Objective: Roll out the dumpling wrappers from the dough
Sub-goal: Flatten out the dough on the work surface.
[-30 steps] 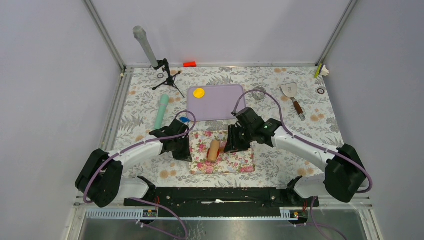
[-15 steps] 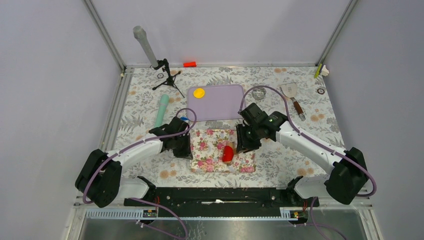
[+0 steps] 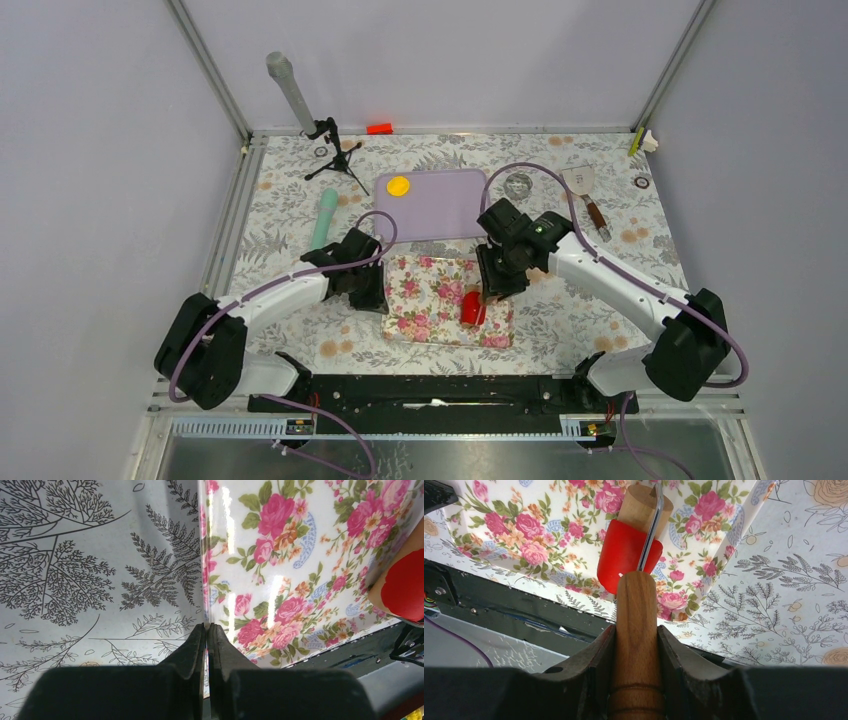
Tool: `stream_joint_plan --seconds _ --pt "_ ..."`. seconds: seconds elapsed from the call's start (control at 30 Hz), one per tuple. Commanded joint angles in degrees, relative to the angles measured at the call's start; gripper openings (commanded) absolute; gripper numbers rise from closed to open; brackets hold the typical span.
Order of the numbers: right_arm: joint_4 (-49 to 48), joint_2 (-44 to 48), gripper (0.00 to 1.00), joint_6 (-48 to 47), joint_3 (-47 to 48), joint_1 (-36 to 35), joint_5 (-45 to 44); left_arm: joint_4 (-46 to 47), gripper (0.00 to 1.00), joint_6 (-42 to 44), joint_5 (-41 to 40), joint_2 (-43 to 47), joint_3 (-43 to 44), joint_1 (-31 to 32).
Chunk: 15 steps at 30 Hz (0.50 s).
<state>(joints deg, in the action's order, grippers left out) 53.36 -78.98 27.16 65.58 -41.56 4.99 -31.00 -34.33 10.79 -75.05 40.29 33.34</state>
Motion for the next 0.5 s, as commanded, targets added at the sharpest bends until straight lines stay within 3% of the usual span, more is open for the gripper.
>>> stream_joint_plan --seconds 0.0,0.2,0.47 --pt "-2.1 -0.9 0.0 -0.8 4.6 0.3 0.0 0.5 0.01 1.5 1.6 -0.8 2.0 0.3" --pt "-5.0 -3.1 0.0 -0.7 6.7 0.3 2.6 -0.5 0.18 1.3 0.1 -0.6 2.6 0.3" --pt "-12.3 -4.2 0.0 1.6 4.7 0.3 7.8 -0.5 0.25 1.3 0.0 2.8 3.3 0.3"
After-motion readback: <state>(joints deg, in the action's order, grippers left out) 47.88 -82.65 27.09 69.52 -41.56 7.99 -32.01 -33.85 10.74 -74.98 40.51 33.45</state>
